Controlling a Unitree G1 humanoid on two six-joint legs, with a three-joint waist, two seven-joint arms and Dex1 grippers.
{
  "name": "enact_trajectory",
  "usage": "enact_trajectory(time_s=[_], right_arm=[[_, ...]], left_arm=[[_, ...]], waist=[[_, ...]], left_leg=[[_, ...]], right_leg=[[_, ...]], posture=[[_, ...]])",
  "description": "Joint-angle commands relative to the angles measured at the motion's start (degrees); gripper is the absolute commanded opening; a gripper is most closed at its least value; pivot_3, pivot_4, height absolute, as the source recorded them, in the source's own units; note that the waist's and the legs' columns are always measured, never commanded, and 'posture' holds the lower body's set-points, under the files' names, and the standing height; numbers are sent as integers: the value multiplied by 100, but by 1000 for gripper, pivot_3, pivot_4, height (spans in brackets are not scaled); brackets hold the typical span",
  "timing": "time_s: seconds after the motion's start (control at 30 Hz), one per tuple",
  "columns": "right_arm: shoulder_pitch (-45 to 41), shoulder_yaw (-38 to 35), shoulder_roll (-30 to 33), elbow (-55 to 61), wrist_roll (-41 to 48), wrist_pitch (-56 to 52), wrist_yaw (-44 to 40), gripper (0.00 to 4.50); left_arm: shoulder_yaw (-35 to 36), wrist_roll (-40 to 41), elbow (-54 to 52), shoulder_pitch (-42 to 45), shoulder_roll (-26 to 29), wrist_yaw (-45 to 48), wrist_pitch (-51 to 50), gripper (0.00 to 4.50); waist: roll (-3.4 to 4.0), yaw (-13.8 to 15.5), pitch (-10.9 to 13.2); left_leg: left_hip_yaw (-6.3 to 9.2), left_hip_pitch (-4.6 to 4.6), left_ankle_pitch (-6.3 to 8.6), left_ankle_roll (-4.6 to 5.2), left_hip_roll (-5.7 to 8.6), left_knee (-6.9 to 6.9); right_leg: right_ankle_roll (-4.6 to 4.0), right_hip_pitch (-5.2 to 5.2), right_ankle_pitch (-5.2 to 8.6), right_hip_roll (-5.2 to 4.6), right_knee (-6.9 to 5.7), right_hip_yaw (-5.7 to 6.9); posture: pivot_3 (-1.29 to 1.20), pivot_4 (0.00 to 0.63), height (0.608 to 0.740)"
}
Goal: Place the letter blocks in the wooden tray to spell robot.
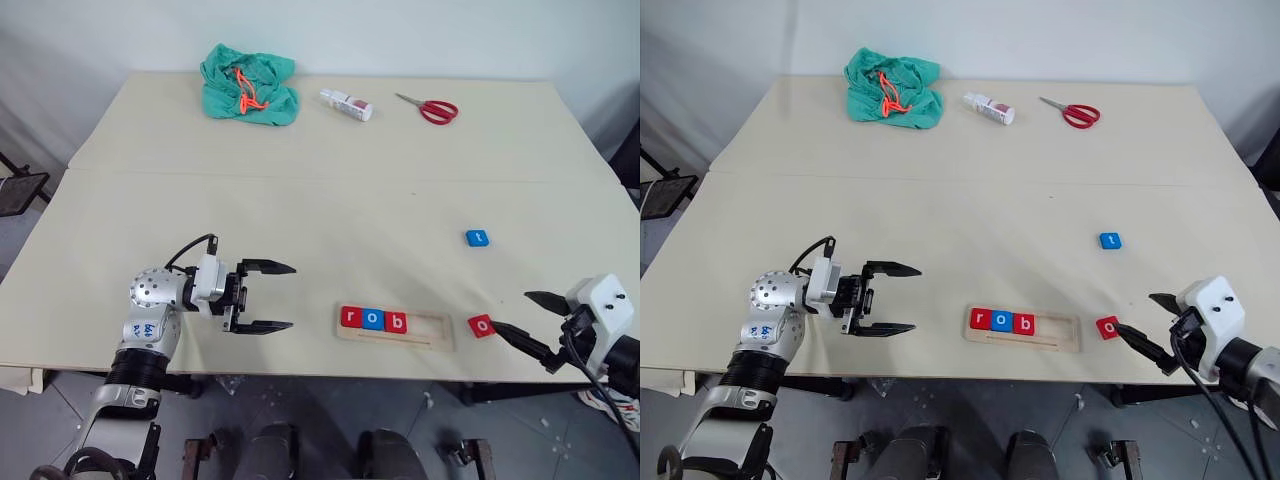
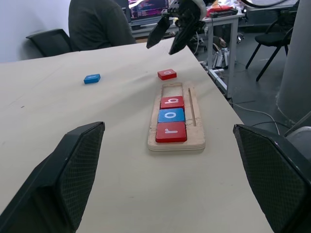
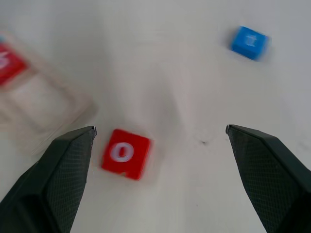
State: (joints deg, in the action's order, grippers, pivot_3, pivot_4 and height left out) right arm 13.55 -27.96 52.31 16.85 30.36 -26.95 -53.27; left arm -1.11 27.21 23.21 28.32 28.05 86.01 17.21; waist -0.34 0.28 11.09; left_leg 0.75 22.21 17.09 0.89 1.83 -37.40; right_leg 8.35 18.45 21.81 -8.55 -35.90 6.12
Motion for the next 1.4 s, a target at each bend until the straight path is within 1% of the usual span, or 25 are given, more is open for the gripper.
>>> enact_trajectory(time_s=[0.03,0.13,0.33,0.47,0.6,0.73,0.83,0.93,1.03,1.2,1.4], right_arm=[[-368,319,433,-756,-325,803,-938,4475],[-810,716,665,-1326,-552,1391,-1566,4475],[-2082,1741,787,-2654,-1236,2447,-2465,4475],[-2525,2169,821,-3319,-1578,3236,-2985,4475],[-2844,2465,788,-3848,-1839,3806,-3278,4475],[-3213,2706,677,-4413,-2079,4302,-3376,4475],[-3434,2826,558,-4663,-2073,4407,-3421,4475],[-3543,2875,465,-4832,-2051,4516,-3459,3928],[-3640,2921,351,-4795,-2009,4450,-3394,2984],[-3641,2968,377,-4874,-2091,4555,-3389,1457],[-3286,2645,440,-4171,-1754,3864,-3104,1455]], left_arm=[[15,92,-196,-91,39,301,8,4500],[20,95,-267,-131,41,264,-11,4500],[66,102,-564,-369,107,137,-95,4500],[129,117,-757,-541,167,74,-145,4500],[183,130,-944,-723,212,-3,-192,4500],[243,133,-1100,-868,250,-62,-240,4500],[282,129,-1175,-939,283,-105,-256,4500],[297,128,-1203,-967,294,-119,-257,4500],[321,121,-1212,-978,292,-112,-262,4500],[310,99,-1151,-926,260,-113,-227,4500],[291,59,-971,-830,196,-103,-131,4500]], waist=[[0,-2,0],[0,0,0],[0,-19,0],[0,2,0],[0,5,0],[0,-19,0],[0,-25,0],[0,-25,0],[-2,-29,-1],[-2,-50,-1],[-2,-29,-1]], left_leg=[[0,0,0,0,0,-3],[2,1,0,0,-1,-3],[5,7,0,0,0,-11],[12,11,0,0,0,-11],[12,14,0,0,0,-18],[12,15,0,0,-2,-22],[12,14,0,0,-4,-23],[13,15,0,0,-4,-26],[14,13,0,-1,-5,-31],[6,8,1,-2,-13,-34],[7,10,2,-3,-12,-38]], right_leg=[[0,-1,0,0,0,0],[0,0,0,0,1,3],[0,-1,0,-1,3,8],[0,0,0,-2,3,13],[0,-1,0,-3,4,16],[0,-1,0,-2,3,17],[0,-2,0,-1,3,18],[0,-4,0,-1,3,19],[0,-7,0,0,3,20],[0,-8,0,4,2,16],[0,-8,0,4,1,16]], posture=[[0,150,740],[0,150,740],[0,150,740],[0,150,740],[0,150,740],[0,150,740],[0,150,740],[0,150,740],[0,150,740],[0,150,740],[0,150,740]])
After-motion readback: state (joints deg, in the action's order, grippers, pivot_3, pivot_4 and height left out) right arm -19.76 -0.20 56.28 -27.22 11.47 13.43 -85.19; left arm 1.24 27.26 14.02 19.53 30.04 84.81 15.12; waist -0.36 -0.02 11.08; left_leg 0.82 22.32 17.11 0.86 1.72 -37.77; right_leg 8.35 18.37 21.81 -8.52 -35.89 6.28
